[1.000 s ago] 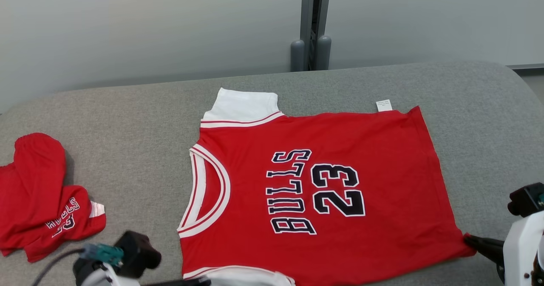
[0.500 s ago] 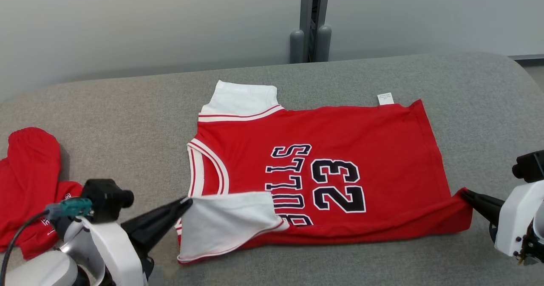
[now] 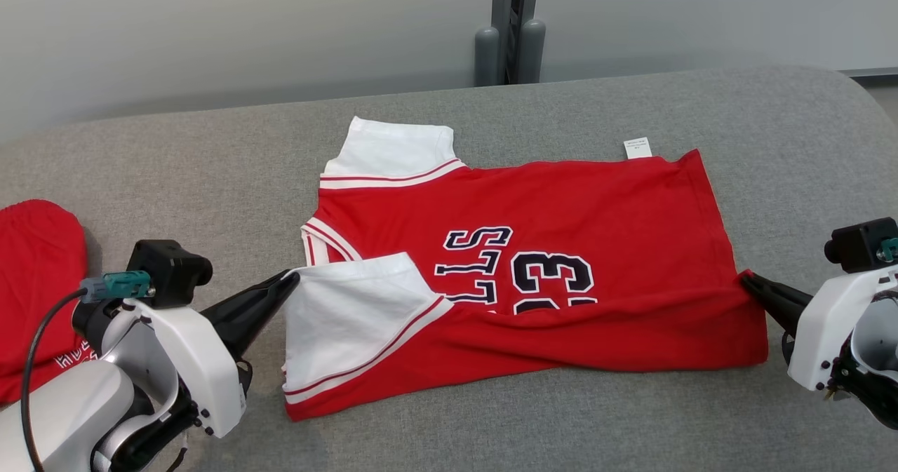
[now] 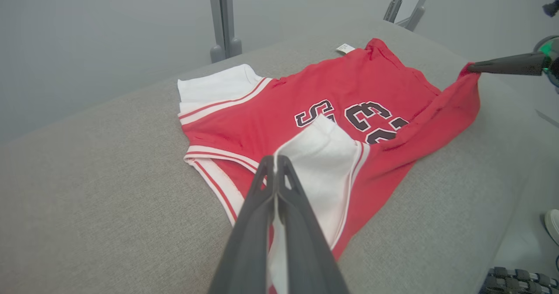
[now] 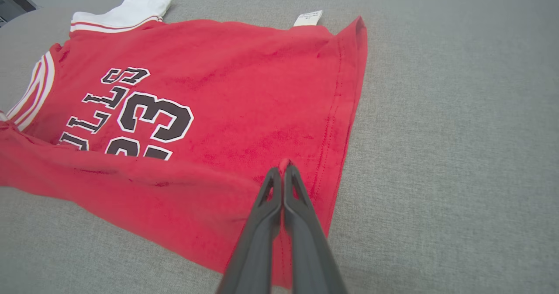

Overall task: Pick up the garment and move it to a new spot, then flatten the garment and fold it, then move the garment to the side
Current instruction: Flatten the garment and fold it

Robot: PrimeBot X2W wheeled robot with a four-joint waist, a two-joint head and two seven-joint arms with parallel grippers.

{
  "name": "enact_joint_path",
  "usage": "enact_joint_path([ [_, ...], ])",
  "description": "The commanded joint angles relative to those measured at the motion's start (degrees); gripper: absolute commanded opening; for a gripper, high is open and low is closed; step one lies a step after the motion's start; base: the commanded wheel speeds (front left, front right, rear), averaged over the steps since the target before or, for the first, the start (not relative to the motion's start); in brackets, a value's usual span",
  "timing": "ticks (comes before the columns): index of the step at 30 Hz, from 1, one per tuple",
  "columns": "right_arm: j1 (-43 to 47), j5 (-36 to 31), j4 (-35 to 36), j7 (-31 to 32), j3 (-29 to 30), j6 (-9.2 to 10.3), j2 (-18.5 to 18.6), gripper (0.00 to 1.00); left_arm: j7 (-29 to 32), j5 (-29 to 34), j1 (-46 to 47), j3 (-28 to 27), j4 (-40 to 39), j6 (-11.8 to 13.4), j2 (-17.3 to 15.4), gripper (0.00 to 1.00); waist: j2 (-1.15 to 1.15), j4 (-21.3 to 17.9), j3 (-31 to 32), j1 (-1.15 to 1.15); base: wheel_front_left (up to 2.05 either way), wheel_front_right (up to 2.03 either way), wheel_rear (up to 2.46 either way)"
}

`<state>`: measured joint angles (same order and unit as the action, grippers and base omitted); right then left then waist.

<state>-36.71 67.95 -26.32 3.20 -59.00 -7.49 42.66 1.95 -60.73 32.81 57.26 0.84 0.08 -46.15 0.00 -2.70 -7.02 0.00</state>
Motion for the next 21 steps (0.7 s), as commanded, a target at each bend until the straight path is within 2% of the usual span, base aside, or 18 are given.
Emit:
enact_joint_path([
  [1, -0.77, -0.49, -0.59, -0.92, -0.04, -0.01, -0.24, 0.0, 0.68, -0.68, 1.33, -0.07, 0.79, -0.98, 0.19, 0.0, 0.0, -0.08, -0.34, 0.0, 0.0, 0.0, 0.0],
  [10, -3.03, -2.64, -3.94, -3.88, -1.31, -0.01, -2.16, 0.0, 4.9, -2.05, 4.95, 0.8, 4.56, -4.65, 1.31, 0.0, 0.0, -0.76, -1.99, 0.0, 0.0, 0.0, 0.0],
  [21, -5.48, -3.13, -7.52, -6.29, -2.84, 0.0, -4.34, 0.0, 5.98, -0.89, 8.26, 2.28, 9.15, -6.55, 2.97, 0.0, 0.0, -1.56, -4.19, 0.0, 0.0, 0.0, 0.0],
])
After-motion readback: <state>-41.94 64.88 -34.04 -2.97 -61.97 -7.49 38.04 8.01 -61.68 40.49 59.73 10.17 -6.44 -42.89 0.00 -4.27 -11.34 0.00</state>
